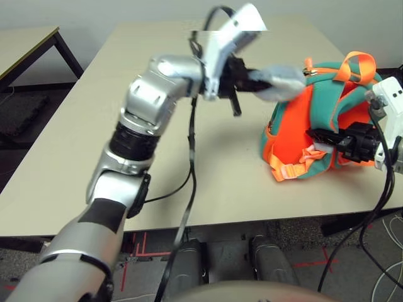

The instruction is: Put the pencil case into the backpack and zip it.

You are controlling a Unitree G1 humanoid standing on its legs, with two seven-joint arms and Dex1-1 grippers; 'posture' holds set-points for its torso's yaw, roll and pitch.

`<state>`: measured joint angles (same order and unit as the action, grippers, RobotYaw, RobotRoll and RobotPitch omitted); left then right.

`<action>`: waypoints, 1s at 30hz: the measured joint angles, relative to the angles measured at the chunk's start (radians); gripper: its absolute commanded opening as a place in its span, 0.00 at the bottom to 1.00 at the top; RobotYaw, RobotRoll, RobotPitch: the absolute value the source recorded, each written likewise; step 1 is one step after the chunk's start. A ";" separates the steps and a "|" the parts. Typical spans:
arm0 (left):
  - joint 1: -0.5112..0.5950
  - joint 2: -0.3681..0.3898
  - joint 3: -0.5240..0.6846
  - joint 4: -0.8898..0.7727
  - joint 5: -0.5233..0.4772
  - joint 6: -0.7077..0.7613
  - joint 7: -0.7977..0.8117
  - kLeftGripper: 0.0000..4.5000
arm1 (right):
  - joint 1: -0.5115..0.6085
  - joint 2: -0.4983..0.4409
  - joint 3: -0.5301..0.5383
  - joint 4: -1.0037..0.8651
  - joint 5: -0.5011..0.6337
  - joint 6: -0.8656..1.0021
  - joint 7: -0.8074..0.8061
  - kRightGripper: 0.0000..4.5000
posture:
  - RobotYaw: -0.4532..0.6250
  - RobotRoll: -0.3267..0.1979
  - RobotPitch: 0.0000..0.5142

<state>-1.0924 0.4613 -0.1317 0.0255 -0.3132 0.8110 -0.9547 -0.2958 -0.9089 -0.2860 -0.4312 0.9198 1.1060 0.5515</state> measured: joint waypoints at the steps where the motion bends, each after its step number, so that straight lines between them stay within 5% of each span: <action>1: 0.002 0.016 0.011 0.009 -0.013 0.022 -0.001 0.02 | 0.000 0.004 0.000 -0.003 0.000 -0.002 0.000 0.05 | 0.41 0.62 0.12; 8: 0.138 0.135 0.144 -0.057 -0.213 0.348 -0.010 0.02 | 0.003 0.021 0.004 -0.011 -0.002 -0.017 0.000 0.05 | 0.42 0.62 0.13; 16: 0.260 0.033 0.284 -0.215 -0.427 0.661 0.092 0.02 | 0.009 0.034 0.006 -0.011 -0.013 -0.011 -0.007 0.05 | 0.41 0.62 0.13; 22: 0.422 0.008 0.185 -0.204 -0.429 0.608 0.139 0.02 | 0.011 0.046 0.009 -0.011 -0.018 -0.008 -0.015 0.05 | 0.40 0.62 0.13; 30: 0.446 0.050 -0.035 0.049 -0.297 0.336 0.062 0.02 | 0.011 0.067 0.019 -0.010 -0.029 -0.009 -0.022 0.05 | 0.39 0.62 0.12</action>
<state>-0.6468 0.5114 -0.1663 0.0749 -0.6105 1.1469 -0.8926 -0.2849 -0.8423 -0.2670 -0.4417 0.8907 1.0972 0.5297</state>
